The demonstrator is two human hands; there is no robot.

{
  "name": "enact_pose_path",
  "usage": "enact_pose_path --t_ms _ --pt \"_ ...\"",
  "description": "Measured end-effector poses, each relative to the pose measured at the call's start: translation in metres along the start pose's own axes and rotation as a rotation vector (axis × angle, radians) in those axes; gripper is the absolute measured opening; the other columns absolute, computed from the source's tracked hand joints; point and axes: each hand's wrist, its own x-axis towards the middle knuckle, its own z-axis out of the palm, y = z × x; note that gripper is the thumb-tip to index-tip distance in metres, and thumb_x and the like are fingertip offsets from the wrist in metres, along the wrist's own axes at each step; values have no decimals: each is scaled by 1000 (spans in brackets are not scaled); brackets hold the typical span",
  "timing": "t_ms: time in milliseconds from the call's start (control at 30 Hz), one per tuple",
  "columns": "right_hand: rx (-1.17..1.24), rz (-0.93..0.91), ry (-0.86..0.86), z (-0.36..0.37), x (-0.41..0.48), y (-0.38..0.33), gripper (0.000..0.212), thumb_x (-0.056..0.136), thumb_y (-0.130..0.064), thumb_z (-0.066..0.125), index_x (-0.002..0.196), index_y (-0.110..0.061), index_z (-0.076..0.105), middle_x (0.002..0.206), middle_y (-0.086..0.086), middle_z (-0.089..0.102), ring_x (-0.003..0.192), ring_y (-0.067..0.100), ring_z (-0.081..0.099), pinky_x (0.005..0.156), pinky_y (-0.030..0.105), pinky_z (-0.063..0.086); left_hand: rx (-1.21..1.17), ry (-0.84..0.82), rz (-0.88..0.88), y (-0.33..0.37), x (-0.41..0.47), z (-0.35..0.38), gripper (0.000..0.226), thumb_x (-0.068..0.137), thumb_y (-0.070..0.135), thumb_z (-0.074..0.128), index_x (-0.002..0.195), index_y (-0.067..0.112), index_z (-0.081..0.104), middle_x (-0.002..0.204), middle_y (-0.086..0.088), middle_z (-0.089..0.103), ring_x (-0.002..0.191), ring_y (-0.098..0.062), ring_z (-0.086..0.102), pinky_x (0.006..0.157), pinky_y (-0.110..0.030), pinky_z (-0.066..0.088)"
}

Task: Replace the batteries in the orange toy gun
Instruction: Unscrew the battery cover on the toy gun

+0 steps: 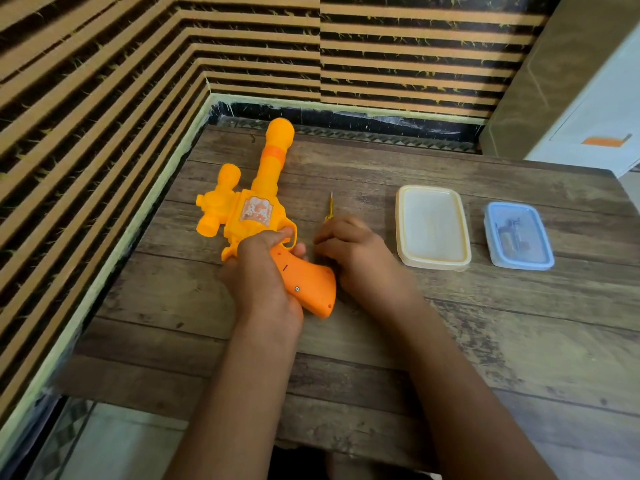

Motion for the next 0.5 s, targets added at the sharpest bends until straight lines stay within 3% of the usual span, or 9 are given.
enact_pose_path --t_ms 67,200,300,400,500 --pt "-12 -5 -30 0 2 -3 27 80 -6 50 81 0 77 94 13 73 95 37 70 77 38 60 -24 -19 47 2 -4 -1 39 79 8 70 118 2 70 94 -9 75 55 -16 68 53 -29 56" --pt "21 -1 -47 2 1 -6 32 78 -4 46 86 1 76 96 15 73 98 38 69 81 42 60 -30 -63 78 5 -1 0 25 85 9 64 109 7 71 100 -11 76 59 -18 69 57 -30 57" --pt "86 68 6 -2 0 -11 34 77 0 47 93 4 76 101 19 75 98 40 71 83 45 61 -43 -98 93 5 -4 0 27 89 11 59 114 8 70 103 -13 75 66 -23 70 64 -32 58" --pt "156 246 171 -11 -3 -16 45 78 -3 40 104 1 77 103 16 76 95 35 72 80 41 58 -95 -170 136 8 -7 -1 32 89 10 57 119 6 68 109 -19 72 89 -31 70 73 -36 58" --pt "346 544 286 -17 -8 -32 31 89 2 56 104 -11 81 96 3 79 89 18 73 82 38 57 -68 -284 224 11 -10 -1 44 75 15 61 118 8 70 117 -22 74 97 -34 73 71 -36 59"
